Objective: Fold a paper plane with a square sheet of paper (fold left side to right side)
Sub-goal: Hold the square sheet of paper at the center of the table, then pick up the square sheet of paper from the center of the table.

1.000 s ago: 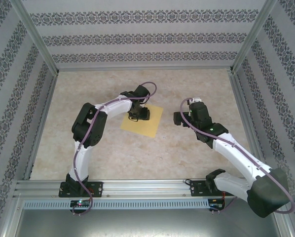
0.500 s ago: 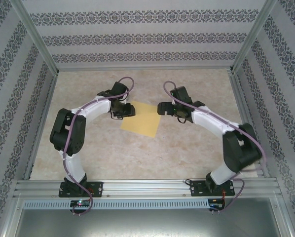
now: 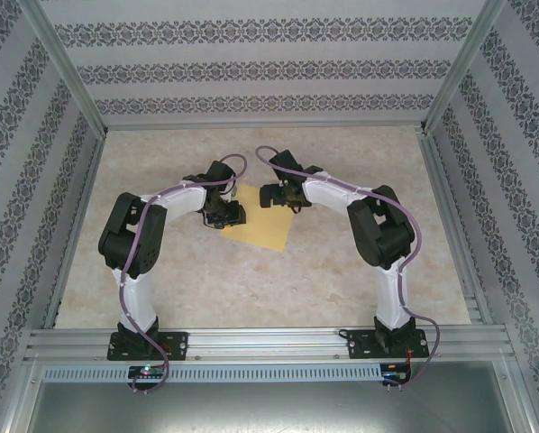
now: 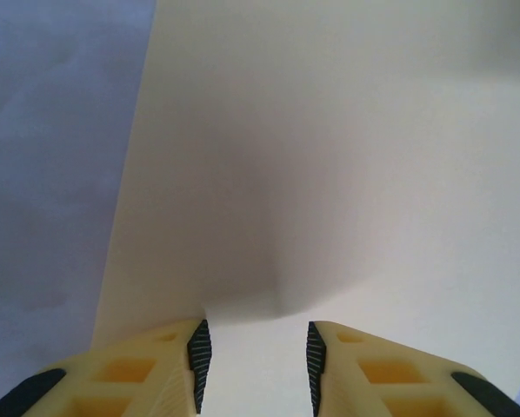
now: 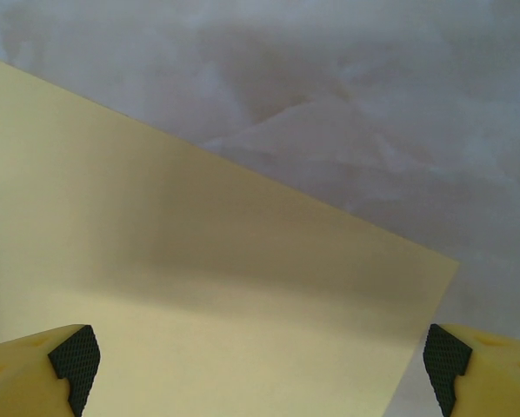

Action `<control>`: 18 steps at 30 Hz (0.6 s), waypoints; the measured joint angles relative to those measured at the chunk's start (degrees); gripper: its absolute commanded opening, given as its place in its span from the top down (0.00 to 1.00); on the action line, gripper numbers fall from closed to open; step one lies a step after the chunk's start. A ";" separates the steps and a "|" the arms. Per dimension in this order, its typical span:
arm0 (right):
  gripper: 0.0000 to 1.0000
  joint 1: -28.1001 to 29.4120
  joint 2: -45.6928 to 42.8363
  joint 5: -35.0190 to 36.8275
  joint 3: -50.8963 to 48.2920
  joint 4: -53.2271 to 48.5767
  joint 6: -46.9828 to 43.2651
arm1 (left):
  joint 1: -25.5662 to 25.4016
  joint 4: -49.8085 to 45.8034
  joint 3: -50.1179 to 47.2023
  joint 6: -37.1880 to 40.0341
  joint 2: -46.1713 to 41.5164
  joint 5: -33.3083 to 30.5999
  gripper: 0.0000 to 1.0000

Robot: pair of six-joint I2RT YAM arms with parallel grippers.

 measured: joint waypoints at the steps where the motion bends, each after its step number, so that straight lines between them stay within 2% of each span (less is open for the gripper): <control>1: 0.02 0.00 0.61 0.07 0.17 -0.24 0.15 | 0.00 0.33 -0.31 -0.02 -0.09 -0.02 0.62; 13: 0.02 0.63 2.40 -1.84 1.57 -0.33 1.55 | 0.00 1.95 -1.31 -1.03 -0.42 -0.02 0.68; 18: 0.11 2.03 2.38 -4.50 1.55 1.03 2.01 | 0.00 2.32 -1.31 -1.27 -0.42 0.20 0.68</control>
